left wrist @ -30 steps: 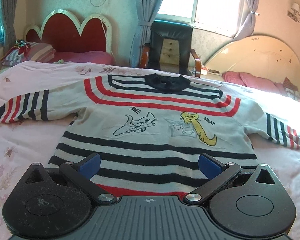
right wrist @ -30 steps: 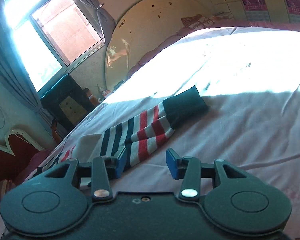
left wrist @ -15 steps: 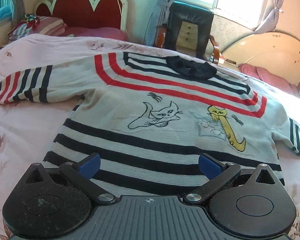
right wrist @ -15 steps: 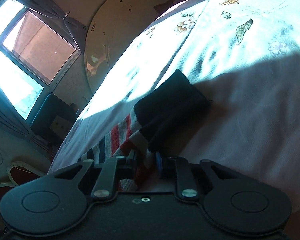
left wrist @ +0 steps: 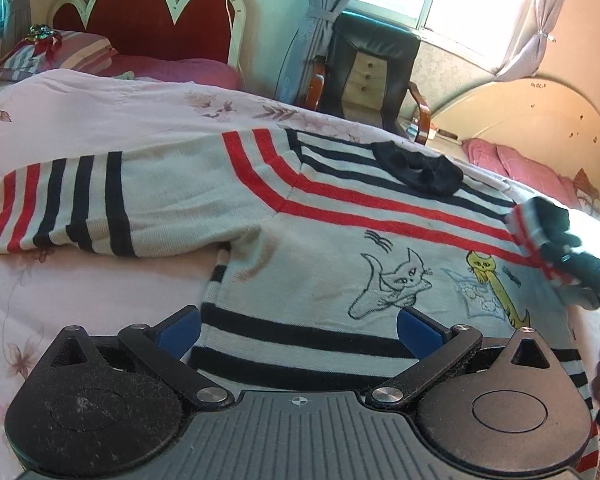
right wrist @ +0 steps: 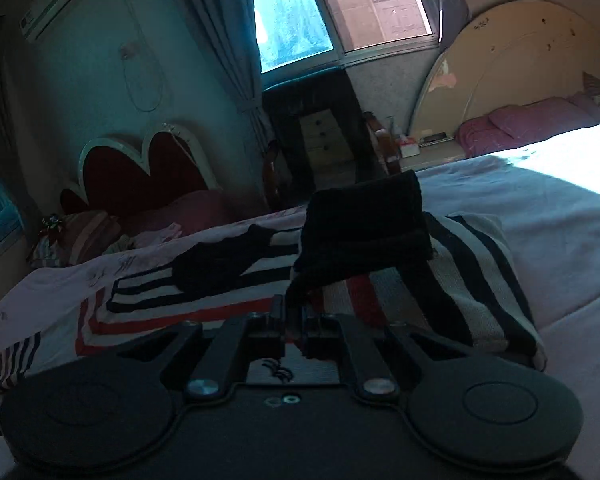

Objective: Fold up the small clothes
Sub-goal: 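Carry the sleeve across the sweater body toward the left gripper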

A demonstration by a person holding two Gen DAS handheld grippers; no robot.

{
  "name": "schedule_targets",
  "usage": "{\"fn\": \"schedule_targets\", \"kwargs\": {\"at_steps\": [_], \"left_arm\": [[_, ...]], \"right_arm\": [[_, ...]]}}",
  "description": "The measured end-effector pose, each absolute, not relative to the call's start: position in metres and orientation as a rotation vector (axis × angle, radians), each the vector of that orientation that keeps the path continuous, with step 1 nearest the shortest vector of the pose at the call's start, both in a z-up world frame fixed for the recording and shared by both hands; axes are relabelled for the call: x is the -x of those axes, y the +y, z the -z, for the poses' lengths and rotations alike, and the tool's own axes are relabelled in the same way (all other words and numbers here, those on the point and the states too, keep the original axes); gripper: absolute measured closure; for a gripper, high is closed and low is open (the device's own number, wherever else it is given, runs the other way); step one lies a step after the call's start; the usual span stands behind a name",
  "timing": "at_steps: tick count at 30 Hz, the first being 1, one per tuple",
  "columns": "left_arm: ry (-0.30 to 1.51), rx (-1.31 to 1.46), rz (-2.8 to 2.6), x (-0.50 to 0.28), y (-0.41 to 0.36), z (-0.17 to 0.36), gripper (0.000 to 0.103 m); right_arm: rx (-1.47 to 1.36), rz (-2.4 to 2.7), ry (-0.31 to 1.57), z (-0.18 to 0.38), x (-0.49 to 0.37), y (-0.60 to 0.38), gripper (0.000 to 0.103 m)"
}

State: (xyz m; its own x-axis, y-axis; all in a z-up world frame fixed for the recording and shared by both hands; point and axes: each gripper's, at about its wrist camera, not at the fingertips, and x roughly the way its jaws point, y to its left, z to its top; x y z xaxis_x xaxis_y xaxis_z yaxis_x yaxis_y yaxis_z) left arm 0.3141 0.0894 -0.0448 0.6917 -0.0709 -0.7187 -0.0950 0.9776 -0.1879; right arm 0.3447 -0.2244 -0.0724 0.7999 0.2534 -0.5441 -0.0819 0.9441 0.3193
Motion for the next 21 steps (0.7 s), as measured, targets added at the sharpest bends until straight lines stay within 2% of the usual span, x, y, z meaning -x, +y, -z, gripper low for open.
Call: {"fn": "schedule_targets", "kwargs": {"at_steps": [3,5,7,9,10,14,17,21], "left_arm": [[0.798,0.241,0.010,-0.323,0.105,0.041,0.000],[0.786,0.264,0.034,-0.329,0.111,0.040,0.000],[0.777,0.289,0.065,-0.338,0.111,0.042,0.000],[0.774,0.327,0.118,-0.349,0.104,0.046,0.000],[0.775,0.346,0.147,-0.355,0.098,0.050,0.000],[0.823,0.412,0.272,-0.388,0.059,0.075,0.001],[0.894,0.416,0.322,-0.415,0.032,0.097,0.039],[0.881,0.372,0.333,-0.431,0.003,0.101,0.039]], "right_arm": [[-0.204,-0.246,0.734,0.099,-0.356,-0.164,0.095],[-0.168,-0.236,0.713,0.107,-0.350,-0.146,0.091],[-0.144,-0.251,0.685,0.105,-0.339,-0.141,0.075],[-0.109,-0.244,0.656,0.098,-0.322,-0.144,0.047],[-0.090,-0.232,0.641,0.096,-0.316,-0.148,0.045],[-0.160,-0.181,0.649,0.090,-0.296,-0.168,0.053],[-0.223,-0.118,0.648,0.089,-0.288,-0.185,0.054],[-0.272,-0.061,0.637,0.089,-0.281,-0.206,0.054]]}}
